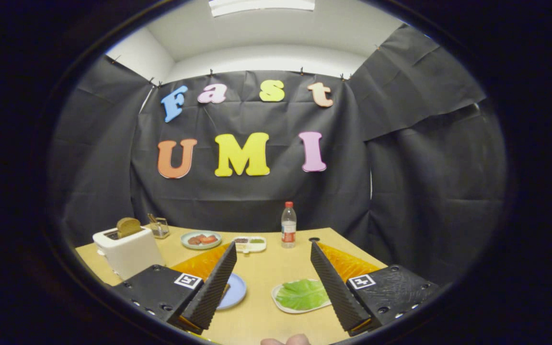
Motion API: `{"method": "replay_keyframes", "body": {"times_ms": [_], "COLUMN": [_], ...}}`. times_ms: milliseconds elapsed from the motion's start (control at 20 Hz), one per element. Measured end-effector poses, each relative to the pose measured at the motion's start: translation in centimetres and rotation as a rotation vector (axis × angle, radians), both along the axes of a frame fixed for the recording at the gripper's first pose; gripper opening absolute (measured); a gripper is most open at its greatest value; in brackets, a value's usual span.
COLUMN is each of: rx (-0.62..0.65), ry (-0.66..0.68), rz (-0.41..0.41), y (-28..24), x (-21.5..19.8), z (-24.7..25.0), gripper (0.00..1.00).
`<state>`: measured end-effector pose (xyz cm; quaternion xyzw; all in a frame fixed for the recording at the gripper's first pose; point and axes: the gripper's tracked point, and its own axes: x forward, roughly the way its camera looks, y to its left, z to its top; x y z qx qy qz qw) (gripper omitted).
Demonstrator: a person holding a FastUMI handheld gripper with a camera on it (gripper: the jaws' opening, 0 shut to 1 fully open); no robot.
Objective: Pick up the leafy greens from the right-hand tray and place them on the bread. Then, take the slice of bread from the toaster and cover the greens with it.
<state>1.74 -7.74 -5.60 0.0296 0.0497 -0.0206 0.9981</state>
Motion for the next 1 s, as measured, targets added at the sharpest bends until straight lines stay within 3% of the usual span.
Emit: {"method": "replay_keyframes", "body": {"times_ms": [450, 1000], "rx": [0.175, 0.432], "ry": [0.175, 0.458], "rz": [0.008, -0.023], "y": [-7.5, -11.1], "x": [3.2, 9.1], "z": [-6.5, -17.2], "gripper": [0.96, 0.96]}}
